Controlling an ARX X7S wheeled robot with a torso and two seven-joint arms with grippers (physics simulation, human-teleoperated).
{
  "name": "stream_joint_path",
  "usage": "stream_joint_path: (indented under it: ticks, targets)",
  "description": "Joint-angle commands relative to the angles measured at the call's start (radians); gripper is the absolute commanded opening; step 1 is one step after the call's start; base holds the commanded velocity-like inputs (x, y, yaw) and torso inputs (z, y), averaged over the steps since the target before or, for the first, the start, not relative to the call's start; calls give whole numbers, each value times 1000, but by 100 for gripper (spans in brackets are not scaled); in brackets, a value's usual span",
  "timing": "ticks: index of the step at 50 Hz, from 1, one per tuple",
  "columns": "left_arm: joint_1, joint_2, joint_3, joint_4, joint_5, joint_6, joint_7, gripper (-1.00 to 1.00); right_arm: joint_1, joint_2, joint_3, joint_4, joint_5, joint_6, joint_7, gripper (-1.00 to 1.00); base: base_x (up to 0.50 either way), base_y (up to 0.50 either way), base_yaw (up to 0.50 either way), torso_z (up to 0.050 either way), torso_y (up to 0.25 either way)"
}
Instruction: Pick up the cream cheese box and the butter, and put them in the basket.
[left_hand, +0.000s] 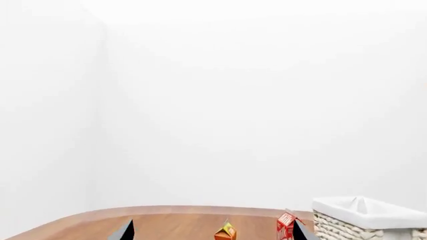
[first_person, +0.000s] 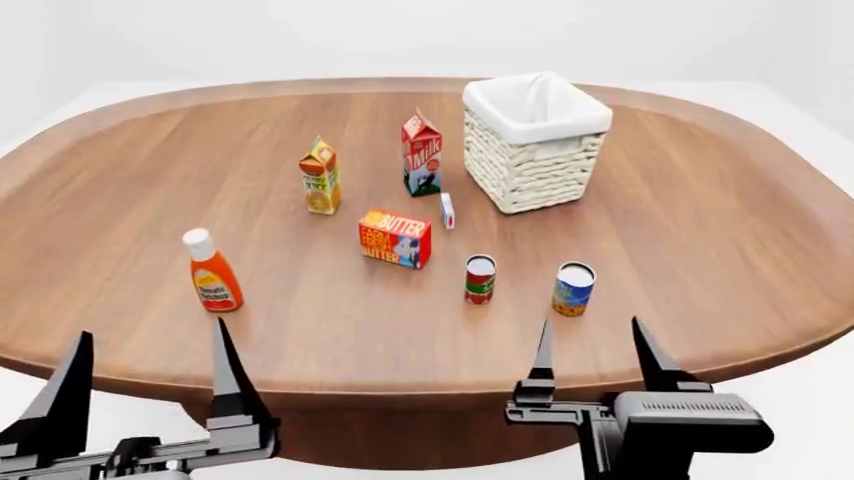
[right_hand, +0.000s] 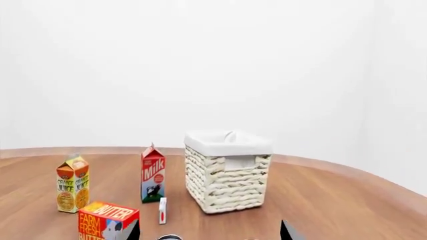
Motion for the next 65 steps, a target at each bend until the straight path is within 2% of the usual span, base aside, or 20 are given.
stream_joint_path:
  ticks: [1,6,14,36,58,65]
  targets:
    - [36,-14,2,36,4,35,-14,100,2,14,-7,-69,-1,22,13,100,82,0,0,0,0]
    - [83,-18,1,70,16,106,-19,100,3,18,-15,-75,-6,26,17,100,84,0,0,0,0]
    - [98,-21,3,88,29,125,-32,100,-3,26,-23,-79,-9,13,20,100,86,0,0,0,0]
    - [66,-29,5,76,36,83,-71,100,-6,40,-40,-77,-3,-12,32,100,92,0,0,0,0]
    - [81,-41,9,60,51,133,-101,100,-13,56,-54,-85,-1,-24,43,100,187,0,0,0,0]
    - [87,-47,10,61,52,148,-107,100,-63,69,-60,-153,-15,-43,55,100,194,0,0,0,0]
